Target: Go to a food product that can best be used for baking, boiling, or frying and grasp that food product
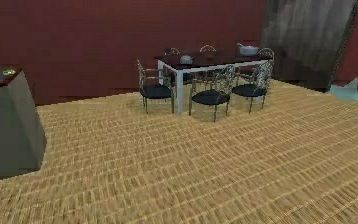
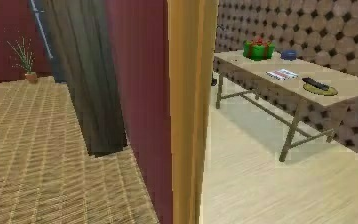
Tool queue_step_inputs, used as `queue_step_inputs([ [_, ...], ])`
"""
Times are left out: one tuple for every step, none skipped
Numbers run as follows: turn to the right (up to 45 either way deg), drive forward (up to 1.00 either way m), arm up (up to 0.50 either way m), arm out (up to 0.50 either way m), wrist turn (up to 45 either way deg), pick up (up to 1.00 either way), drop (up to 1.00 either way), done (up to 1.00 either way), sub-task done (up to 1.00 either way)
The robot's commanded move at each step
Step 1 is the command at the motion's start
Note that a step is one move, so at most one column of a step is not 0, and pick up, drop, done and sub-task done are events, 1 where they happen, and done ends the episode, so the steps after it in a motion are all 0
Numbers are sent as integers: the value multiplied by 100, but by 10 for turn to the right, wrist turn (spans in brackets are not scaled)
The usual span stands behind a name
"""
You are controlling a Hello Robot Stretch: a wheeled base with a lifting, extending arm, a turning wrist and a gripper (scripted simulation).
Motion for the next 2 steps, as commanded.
queue_step_inputs([
  [-240,0,0,0,0,0,0,0,0],
  [0,70,0,0,0,0,0,0,0],
])
